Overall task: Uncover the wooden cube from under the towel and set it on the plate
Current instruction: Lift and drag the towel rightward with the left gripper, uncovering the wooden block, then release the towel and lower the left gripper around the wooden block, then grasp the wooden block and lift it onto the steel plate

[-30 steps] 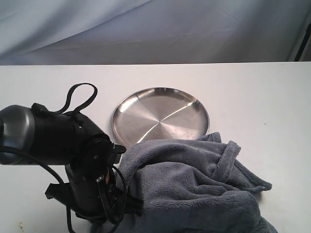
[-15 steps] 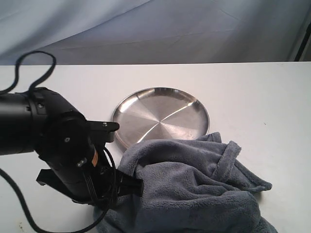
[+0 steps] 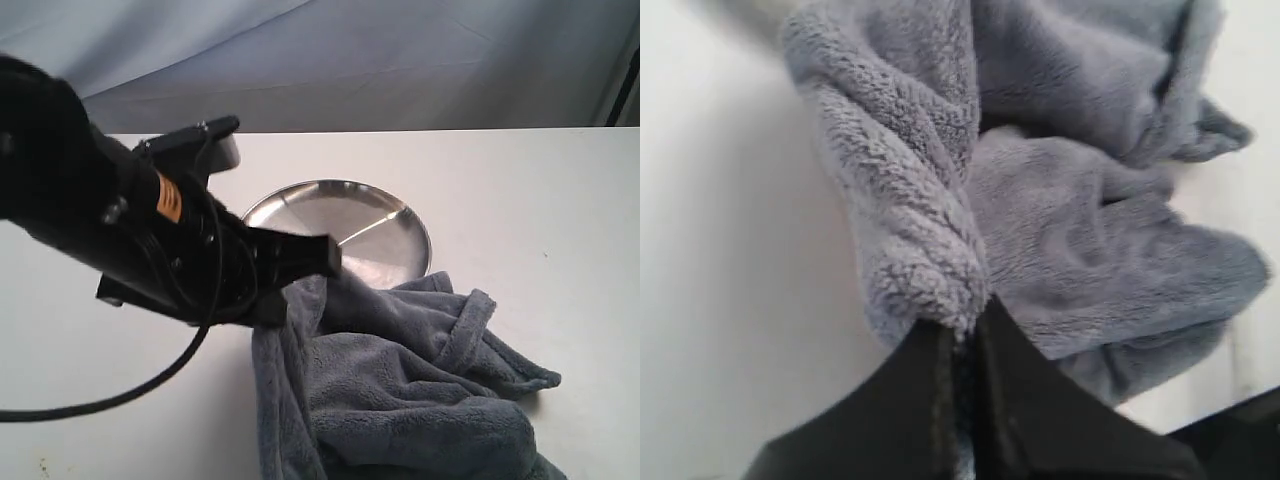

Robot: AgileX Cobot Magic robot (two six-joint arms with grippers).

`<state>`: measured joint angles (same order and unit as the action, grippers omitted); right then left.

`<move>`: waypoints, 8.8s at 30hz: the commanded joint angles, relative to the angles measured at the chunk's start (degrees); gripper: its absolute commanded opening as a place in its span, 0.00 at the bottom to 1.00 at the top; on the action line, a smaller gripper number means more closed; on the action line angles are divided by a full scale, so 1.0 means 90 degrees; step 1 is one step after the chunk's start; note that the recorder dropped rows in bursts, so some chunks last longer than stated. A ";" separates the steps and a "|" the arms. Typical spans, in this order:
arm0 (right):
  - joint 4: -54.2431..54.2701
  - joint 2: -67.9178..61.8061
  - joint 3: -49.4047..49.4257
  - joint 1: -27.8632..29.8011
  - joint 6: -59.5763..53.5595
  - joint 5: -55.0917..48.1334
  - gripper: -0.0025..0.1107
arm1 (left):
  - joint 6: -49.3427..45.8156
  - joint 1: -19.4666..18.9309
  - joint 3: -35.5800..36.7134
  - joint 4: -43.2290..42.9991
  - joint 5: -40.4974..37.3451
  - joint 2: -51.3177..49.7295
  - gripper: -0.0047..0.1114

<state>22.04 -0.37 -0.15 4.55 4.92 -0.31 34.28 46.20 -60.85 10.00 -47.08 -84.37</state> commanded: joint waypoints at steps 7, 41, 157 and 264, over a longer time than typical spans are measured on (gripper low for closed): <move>0.0031 0.0041 0.0017 0.0000 0.0025 -0.0075 0.05 | -0.0244 0.0005 -0.1231 0.0497 0.0422 0.0075 0.04; 0.0031 0.0041 0.0017 0.0000 0.0025 -0.0075 0.05 | -0.1868 0.1801 -0.5271 0.1894 0.2225 -0.4848 0.04; 0.0031 0.0041 0.0017 0.0000 0.0025 -0.0075 0.05 | -0.7021 0.0872 -0.3074 -0.0613 -0.2543 -0.2485 0.77; 0.0031 0.0041 0.0017 0.0000 0.0025 -0.0075 0.05 | -0.4434 0.0705 -0.2379 -0.1381 -0.1992 -0.3113 0.04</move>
<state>22.04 -0.37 -0.15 4.55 4.92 -0.31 -10.73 52.68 -82.16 -1.93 -66.10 -113.63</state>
